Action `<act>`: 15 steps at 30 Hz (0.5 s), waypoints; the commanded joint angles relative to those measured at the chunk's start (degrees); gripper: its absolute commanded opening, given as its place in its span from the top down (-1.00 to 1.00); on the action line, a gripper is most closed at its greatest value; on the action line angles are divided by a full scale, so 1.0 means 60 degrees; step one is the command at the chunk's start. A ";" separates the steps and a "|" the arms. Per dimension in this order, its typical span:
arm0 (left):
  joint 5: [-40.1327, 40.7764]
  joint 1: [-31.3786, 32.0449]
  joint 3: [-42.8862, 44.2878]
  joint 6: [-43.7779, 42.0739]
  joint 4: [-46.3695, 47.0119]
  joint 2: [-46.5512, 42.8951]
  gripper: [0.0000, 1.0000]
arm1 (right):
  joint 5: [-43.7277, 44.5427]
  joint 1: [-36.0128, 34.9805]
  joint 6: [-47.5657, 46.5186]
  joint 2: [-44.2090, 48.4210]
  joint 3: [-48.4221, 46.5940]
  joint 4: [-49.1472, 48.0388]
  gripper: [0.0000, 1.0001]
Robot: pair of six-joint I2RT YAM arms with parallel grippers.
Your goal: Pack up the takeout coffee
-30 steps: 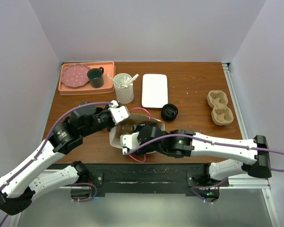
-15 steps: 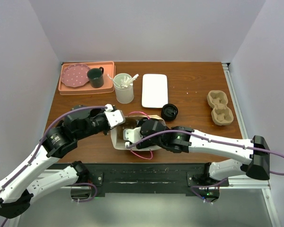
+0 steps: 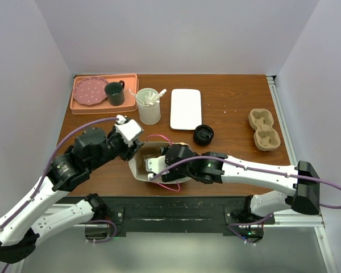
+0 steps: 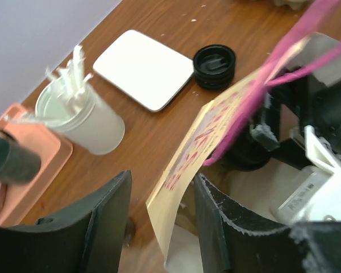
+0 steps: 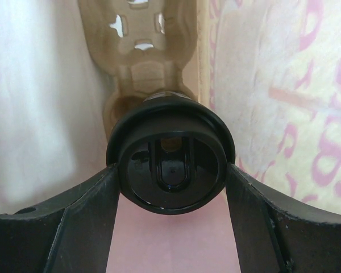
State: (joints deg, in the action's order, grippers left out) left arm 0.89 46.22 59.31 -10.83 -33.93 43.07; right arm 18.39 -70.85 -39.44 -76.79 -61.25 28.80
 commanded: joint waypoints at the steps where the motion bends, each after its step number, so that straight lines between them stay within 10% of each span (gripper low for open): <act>1: 0.1901 0.0017 0.0808 0.2225 -0.1242 -0.0409 -0.06 | -0.0311 0.0002 0.0216 -0.0121 -0.0264 -0.0288 0.27; 8: 0.2694 0.0002 0.1423 0.6193 -0.2678 -0.0982 -0.25 | -0.0414 0.0001 0.0377 -0.0209 -0.0192 -0.0507 0.28; 15: 0.1729 0.0002 0.0825 0.7210 -0.3047 -0.1040 -0.14 | -0.0341 0.0002 0.0479 -0.0238 -0.0162 -0.0610 0.28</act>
State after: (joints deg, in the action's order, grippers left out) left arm 13.85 46.22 66.37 25.19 -50.41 36.64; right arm 16.88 -70.85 -37.87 -78.06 -61.25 27.70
